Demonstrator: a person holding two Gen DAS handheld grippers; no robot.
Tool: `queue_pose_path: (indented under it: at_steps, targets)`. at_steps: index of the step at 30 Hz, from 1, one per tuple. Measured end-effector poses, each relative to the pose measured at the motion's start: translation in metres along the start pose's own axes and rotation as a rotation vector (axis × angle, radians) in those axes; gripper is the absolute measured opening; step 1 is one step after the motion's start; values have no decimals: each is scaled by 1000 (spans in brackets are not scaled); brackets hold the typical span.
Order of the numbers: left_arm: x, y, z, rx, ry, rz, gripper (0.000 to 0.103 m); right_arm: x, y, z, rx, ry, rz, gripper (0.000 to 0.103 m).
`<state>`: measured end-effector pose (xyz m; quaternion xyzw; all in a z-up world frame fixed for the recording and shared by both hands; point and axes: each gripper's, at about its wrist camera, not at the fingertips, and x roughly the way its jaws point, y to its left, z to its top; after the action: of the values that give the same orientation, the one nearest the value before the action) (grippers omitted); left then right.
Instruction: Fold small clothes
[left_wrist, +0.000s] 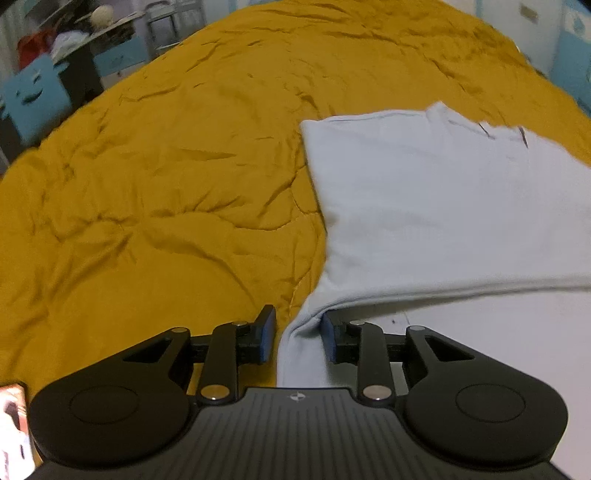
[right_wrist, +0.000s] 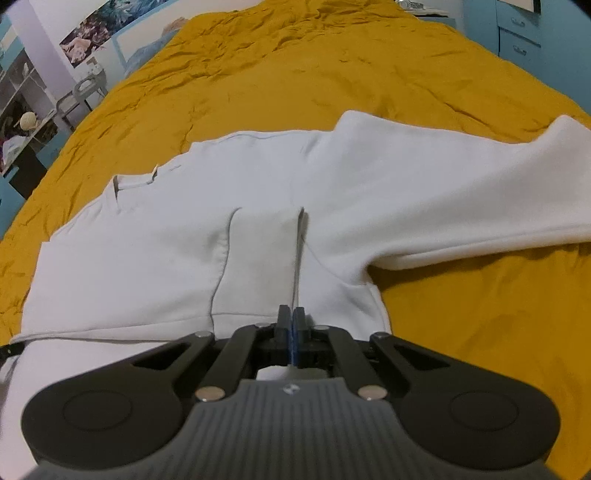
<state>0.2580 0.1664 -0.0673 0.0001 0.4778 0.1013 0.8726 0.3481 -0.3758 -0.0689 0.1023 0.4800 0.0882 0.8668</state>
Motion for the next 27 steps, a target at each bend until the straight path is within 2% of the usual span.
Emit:
queue_pose_path:
  at_steps: [3,4,7,10,11,13,17,19,23,24,27]
  targets:
    - [-23,-7,4,62,-43,-22,44,-16,-2,2,-30,-14,-23,0]
    - [-32,-10,7,72,-64,-29,49,-23,-7,2,-20,-20,-15,0]
    - [-52,-22,17,92,-119,-58,56,-53,-32,4,23,-58,-5,0]
    - [-57,-38,28,98,-157,-65,57,-86,-70,8,90,-114,-33,13]
    - [-56,-43,31,97,-167,-62,58,-98,-87,10,123,-139,-45,20]
    - [-52,-54,36,79,-178,-53,62,-118,-119,14,184,-183,-73,24]
    - [-38,-70,44,-12,-148,-57,62,-150,-198,17,342,-282,-149,37]
    - [-31,-78,46,-37,-134,-54,62,-156,-239,17,438,-303,-171,38]
    - [-17,-93,52,-30,-103,-38,62,-151,-315,16,622,-339,-183,40]
    - [-14,-96,52,-25,-95,-29,63,-148,-330,16,657,-350,-177,45]
    - [-5,-102,52,-17,-71,-7,63,-136,-377,15,813,-374,-152,45]
